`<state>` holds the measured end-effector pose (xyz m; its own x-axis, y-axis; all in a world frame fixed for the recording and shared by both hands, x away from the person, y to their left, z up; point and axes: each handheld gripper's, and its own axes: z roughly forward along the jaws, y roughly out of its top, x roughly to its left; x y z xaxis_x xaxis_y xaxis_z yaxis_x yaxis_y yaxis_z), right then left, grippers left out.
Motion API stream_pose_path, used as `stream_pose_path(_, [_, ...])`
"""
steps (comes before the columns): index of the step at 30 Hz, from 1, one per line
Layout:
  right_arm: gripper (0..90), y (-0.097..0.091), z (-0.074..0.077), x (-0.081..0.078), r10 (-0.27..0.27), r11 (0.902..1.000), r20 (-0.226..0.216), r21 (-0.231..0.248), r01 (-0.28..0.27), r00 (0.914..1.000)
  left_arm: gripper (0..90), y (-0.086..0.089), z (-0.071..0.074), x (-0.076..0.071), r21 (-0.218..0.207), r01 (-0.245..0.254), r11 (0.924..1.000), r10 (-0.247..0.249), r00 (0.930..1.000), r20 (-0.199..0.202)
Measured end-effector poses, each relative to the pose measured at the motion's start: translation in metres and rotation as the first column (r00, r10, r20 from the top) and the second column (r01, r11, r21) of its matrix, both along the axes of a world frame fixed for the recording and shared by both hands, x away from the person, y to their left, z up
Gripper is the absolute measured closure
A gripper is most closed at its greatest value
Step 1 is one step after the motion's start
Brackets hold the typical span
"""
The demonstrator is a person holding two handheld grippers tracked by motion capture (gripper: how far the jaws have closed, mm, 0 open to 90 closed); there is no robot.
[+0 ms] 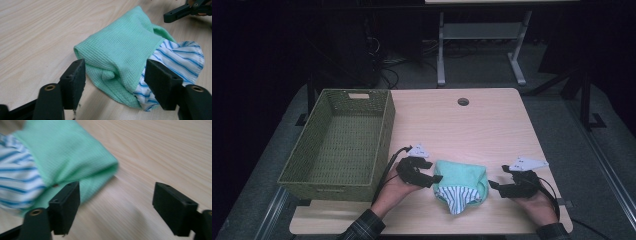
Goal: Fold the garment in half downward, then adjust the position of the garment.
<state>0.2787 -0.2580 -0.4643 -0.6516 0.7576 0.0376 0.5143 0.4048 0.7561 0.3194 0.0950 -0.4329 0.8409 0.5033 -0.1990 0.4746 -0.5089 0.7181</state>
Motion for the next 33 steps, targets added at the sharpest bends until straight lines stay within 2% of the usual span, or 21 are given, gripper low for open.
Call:
stream_pose_path(4, [13.4,-0.016,-0.009,0.000,-0.073,0.9972,-0.016,-0.017,0.073,0.9972,28.0,0.001,-0.001,0.001,0.014,-0.002,0.9999,0.002,1.0000,0.007])
stream_pose_path(7, [13.4,-0.025,-0.015,-0.002,-0.124,0.9915,-0.021,-0.043,0.123,0.9920,25.4,0.002,-0.004,0.002,0.022,-0.009,0.9997,0.009,0.9999,0.006])
stream_pose_path(12, [11.8,-0.030,-0.018,-0.005,-0.154,0.9871,-0.021,-0.046,0.153,0.9878,20.0,-0.001,-0.009,0.006,0.039,-0.020,0.9990,0.020,0.9998,0.000])
stream_pose_path(15, [10.8,-0.031,-0.018,-0.004,-0.152,0.9877,-0.032,-0.041,0.151,0.9878,18.1,-0.003,-0.011,0.008,0.054,-0.018,0.9984,0.018,0.9998,0.000])
stream_pose_path(18, [10.1,-0.031,-0.018,-0.003,-0.149,0.9881,-0.034,-0.042,0.148,0.9882,16.5,-0.007,-0.014,0.009,0.050,-0.027,0.9984,0.027,0.9996,-0.005])
stream_pose_path(20, [10.0,-0.031,-0.018,-0.003,-0.150,0.9880,-0.036,-0.042,0.148,0.9881,15.7,-0.009,-0.016,0.011,0.066,-0.021,0.9976,0.022,0.9998,-0.005])
stream_pose_path(23, [9.9,-0.031,-0.018,-0.003,-0.150,0.9881,-0.037,-0.042,0.148,0.9880,14.4,-0.015,-0.021,0.012,0.061,-0.038,0.9974,0.039,0.9991,-0.014])
stream_pose_path(24, [9.9,-0.031,-0.018,-0.003,-0.150,0.9880,-0.038,-0.042,0.148,0.9880,13.9,-0.016,-0.023,0.014,0.081,-0.029,0.9963,0.029,0.9995,-0.009])
stream_pose_path(30, [9.9,-0.030,-0.018,-0.003,-0.149,0.9882,-0.037,-0.042,0.148,0.9881,13.2,-0.023,-0.033,0.018,0.098,-0.039,0.9944,0.042,0.9989,-0.023])
stream_pose_path(31, [9.9,-0.030,-0.018,-0.003,-0.149,0.9882,-0.037,-0.042,0.147,0.9882,13.3,-0.023,-0.033,0.019,0.113,-0.031,0.9931,0.033,0.9992,-0.020])
stream_pose_path(32, [9.9,-0.030,-0.018,-0.003,-0.149,0.9883,-0.036,-0.042,0.147,0.9882,13.2,-0.024,-0.034,0.018,0.103,-0.043,0.9937,0.045,0.9990,-0.010])
stream_pose_path(33, [9.9,-0.030,-0.018,-0.003,-0.148,0.9883,-0.036,-0.042,0.147,0.9883,13.3,-0.024,-0.034,0.019,0.128,-0.031,0.9913,0.031,0.9995,0.004])
